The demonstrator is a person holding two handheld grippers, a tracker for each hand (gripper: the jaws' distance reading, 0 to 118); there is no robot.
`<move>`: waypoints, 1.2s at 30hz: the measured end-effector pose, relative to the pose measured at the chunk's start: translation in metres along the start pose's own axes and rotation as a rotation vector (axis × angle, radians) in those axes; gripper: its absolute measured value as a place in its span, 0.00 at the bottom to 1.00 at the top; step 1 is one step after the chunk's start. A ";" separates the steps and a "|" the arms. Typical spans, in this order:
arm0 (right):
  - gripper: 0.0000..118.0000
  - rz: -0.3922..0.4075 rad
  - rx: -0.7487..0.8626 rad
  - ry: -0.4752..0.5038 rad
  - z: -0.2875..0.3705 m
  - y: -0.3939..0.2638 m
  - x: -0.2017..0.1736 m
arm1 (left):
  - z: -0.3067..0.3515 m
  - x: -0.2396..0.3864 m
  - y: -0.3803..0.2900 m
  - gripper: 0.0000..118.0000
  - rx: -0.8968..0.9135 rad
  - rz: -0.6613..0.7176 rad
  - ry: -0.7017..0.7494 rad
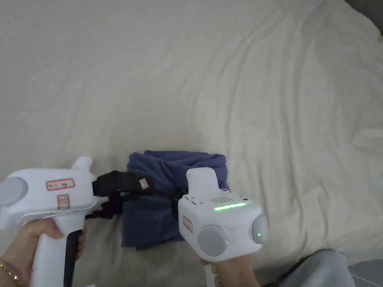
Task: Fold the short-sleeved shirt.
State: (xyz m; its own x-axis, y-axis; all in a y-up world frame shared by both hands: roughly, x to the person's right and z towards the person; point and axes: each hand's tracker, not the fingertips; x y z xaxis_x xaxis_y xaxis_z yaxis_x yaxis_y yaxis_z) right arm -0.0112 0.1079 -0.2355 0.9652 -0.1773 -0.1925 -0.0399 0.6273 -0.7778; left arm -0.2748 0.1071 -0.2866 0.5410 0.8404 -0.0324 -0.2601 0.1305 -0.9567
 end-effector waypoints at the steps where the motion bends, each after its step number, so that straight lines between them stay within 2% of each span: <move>1: 0.03 -0.010 0.008 0.012 0.002 0.001 0.001 | 0.001 0.005 -0.004 0.78 -0.001 -0.014 -0.046; 3: 0.03 -0.032 0.017 0.027 0.003 -0.001 0.004 | -0.003 -0.002 -0.001 0.77 -0.024 -0.003 -0.045; 5: 0.03 -0.055 0.013 0.038 0.003 0.001 0.007 | -0.001 -0.026 0.014 0.66 -0.023 0.043 -0.101; 6: 0.03 -0.063 0.011 0.043 0.004 0.002 0.008 | -0.002 -0.027 0.015 0.54 -0.016 0.055 -0.103; 7: 0.03 -0.073 0.008 0.049 0.004 0.002 0.009 | -0.005 -0.026 0.015 0.32 -0.013 0.049 -0.062; 8: 0.03 -0.081 0.004 0.055 0.004 0.003 0.010 | -0.009 -0.014 0.007 0.22 -0.015 0.016 0.012; 9: 0.03 -0.084 0.001 0.058 0.003 0.004 0.011 | -0.012 -0.009 0.004 0.22 -0.011 -0.021 0.063; 12: 0.03 -0.094 -0.006 0.065 0.004 0.005 0.013 | -0.010 -0.005 0.006 0.20 -0.004 -0.007 0.027; 15: 0.03 -0.098 -0.020 0.074 0.001 0.007 0.016 | -0.011 0.006 0.011 0.18 -0.006 0.005 0.121; 18: 0.03 -0.122 -0.039 0.097 0.013 0.019 0.021 | -0.013 0.044 0.005 0.17 -0.016 0.026 0.231; 21: 0.03 -0.147 0.019 0.117 0.037 0.031 0.028 | -0.010 0.053 0.020 0.16 -0.028 -0.015 0.282; 24: 0.03 -0.097 0.143 0.124 0.076 0.051 0.042 | 0.009 0.073 0.027 0.16 -0.026 -0.034 0.242; 26: 0.03 -0.084 0.209 0.113 0.116 0.067 0.047 | 0.028 0.088 0.033 0.16 -0.003 -0.065 0.260; 30: 0.03 -0.075 0.317 0.113 0.157 0.080 0.063 | 0.076 0.087 0.048 0.16 0.034 -0.157 0.414; 33: 0.03 -0.093 0.370 0.117 0.180 0.084 0.077 | 0.126 0.076 0.047 0.16 0.064 -0.144 0.513; 36: 0.03 -0.084 0.387 0.063 0.194 0.087 0.083 | 0.179 0.047 0.058 0.16 0.100 -0.120 0.648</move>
State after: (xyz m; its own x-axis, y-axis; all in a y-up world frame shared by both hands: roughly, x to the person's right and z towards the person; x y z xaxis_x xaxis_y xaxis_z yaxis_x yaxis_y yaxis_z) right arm 0.1160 0.2945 -0.2027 0.9427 -0.2786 -0.1836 0.1503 0.8458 -0.5118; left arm -0.4074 0.2483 -0.2921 0.9340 0.3350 -0.1241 -0.2239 0.2781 -0.9341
